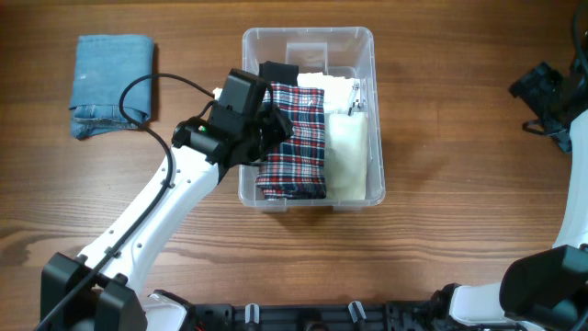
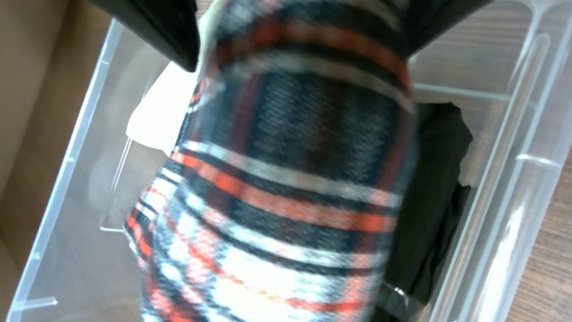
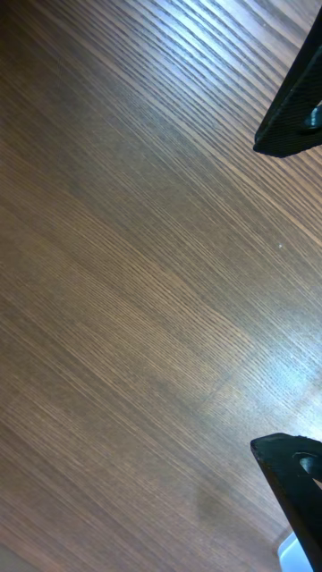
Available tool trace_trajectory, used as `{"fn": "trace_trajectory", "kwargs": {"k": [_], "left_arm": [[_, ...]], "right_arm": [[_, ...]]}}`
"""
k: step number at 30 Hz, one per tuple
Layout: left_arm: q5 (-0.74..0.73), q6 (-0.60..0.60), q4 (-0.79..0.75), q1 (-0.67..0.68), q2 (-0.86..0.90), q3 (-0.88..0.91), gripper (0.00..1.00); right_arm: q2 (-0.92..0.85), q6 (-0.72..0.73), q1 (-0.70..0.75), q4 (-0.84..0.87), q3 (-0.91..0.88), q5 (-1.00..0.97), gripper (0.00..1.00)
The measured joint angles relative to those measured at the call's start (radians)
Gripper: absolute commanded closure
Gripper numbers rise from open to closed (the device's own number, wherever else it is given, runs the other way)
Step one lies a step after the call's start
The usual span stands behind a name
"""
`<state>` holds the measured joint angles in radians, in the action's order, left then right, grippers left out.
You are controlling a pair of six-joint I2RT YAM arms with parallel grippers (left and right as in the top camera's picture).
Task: Pack container
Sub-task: 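Lower the plaid cloth into the container's left half with the left gripper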
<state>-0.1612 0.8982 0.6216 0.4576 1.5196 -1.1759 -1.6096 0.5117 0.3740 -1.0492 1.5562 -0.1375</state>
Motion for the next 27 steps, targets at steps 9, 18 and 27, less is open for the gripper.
{"fn": "trace_trajectory", "kwargs": {"k": [9, 18, 27], "left_arm": [[0.000, -0.082, -0.011, 0.000, 0.000, -0.007, 0.21], [0.077, -0.180, 0.061, 0.001, 0.000, -0.155, 0.18], [0.121, -0.217, 0.097, 0.001, 0.000, -0.172, 0.95]], "right_arm": [[0.000, 0.000, 0.000, 0.000, 0.000, 0.000, 0.00], [0.000, 0.000, 0.000, 0.000, 0.000, 0.000, 0.00], [0.000, 0.000, 0.000, 0.000, 0.000, 0.000, 0.00]]}}
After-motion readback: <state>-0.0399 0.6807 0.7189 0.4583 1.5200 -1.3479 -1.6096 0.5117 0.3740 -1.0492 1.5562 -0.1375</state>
